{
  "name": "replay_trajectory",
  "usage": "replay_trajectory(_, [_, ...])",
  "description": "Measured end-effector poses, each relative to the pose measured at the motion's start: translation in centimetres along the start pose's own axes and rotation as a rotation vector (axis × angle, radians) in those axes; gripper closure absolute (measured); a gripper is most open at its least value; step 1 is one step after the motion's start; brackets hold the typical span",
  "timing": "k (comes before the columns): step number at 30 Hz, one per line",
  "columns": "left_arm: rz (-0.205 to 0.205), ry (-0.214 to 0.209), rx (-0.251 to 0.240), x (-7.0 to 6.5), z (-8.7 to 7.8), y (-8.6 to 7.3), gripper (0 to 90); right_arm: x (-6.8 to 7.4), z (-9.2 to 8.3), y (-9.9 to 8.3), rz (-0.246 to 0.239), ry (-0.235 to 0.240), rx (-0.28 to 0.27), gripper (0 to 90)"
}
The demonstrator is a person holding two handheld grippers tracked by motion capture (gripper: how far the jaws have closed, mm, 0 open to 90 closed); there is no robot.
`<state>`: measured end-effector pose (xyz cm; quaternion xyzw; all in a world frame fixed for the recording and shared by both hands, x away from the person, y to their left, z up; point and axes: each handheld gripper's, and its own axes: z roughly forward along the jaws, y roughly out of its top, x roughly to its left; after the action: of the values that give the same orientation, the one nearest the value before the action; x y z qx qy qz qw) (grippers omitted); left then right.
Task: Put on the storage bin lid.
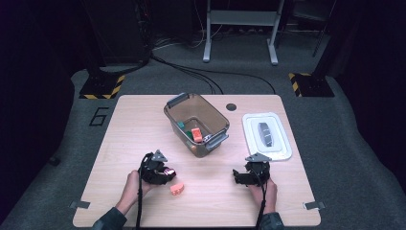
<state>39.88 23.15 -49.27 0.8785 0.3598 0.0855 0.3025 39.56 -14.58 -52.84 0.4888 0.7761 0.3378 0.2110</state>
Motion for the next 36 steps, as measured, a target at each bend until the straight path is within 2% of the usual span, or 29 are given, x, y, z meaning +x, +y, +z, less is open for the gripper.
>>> replay_trajectory(1, [0.0, 0.014, -0.006, 0.1, -0.3, 0.3, 56.9, 0.0, 0.0, 0.0, 0.0, 0.0, 0.0, 7.6])
replay_trajectory(4, [0.01, 0.016, -0.019, 0.2, -1.4, 0.9, 56.9, 0.0, 0.0, 0.0, -0.001, 0.0, 0.0, 7.6])
replay_trajectory(10, [-0.009, 0.005, -0.048, 1.5, -3.2, 2.0, 56.9, 0.0, 0.0, 0.0, -0.002, 0.001, 0.001, 7.6])
replay_trajectory(14, [-0.012, 0.002, -0.067, 1.7, -3.7, 2.7, 56.9, 0.0, 0.0, 0.0, -0.002, 0.001, 0.001, 7.6])
replay_trajectory(21, [0.003, 0.007, -0.088, 1.5, -4.8, 4.2, 56.9, 0.0, 0.0, 0.0, -0.001, 0.001, 0.001, 7.6])
replay_trajectory(22, [0.015, 0.011, -0.089, 1.6, -5.1, 4.5, 56.9, 0.0, 0.0, 0.0, -0.002, 0.001, 0.001, 7.6])
replay_trajectory(27, [0.015, 0.011, -0.108, 1.8, -6.2, 5.7, 56.9, 0.0, 0.0, 0.0, -0.001, 0.0, 0.001, 7.6])
replay_trajectory(36, [0.013, 0.018, -0.133, 2.8, -8.2, 7.2, 56.9, 0.0, 0.0, 0.0, 0.002, -0.001, 0.001, 7.6])
